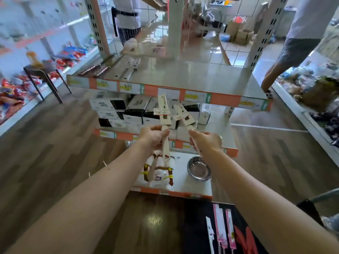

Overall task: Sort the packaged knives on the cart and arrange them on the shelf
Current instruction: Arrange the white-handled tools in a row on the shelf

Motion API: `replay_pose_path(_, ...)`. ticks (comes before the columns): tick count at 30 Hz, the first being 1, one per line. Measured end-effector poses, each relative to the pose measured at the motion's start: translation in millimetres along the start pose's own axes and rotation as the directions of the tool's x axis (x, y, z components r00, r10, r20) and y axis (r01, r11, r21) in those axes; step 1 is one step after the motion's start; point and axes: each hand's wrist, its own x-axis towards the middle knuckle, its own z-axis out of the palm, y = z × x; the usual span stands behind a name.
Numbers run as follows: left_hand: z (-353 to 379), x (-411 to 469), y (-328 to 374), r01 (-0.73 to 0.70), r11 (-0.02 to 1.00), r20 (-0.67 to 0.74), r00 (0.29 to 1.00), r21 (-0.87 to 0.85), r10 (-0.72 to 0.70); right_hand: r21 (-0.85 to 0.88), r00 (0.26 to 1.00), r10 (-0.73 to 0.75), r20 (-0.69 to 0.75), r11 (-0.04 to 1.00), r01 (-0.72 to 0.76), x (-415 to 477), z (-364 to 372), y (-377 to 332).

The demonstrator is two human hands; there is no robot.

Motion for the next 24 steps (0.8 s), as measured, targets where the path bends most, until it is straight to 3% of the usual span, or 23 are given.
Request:
replay_pose_path(8, -47.5, 33.0, 63.6, -0.057, 0.998, 0.023, 0.998, -0.030, 0.058, 0.205, 1.000, 0.011, 0.006, 0.979, -0.012, 8.3, 56.7, -75.9)
replay_pose_path(19, -62.5, 142.3, 145.6, -0.121, 0.992, -0.055, 0.991, 0.030, 0.122, 0.238, 0.996, 0.015, 0.085, 0.971, -0.035, 122.4, 132.2, -151.2)
replay_pose_path(24, -63.4, 192.4, 181.8, -0.143, 0.976, -0.086, 0.984, 0.166, 0.159, 0.241, 0.995, -0.023, 0.098, 0.971, -0.002, 169.5, 149.1, -181.2)
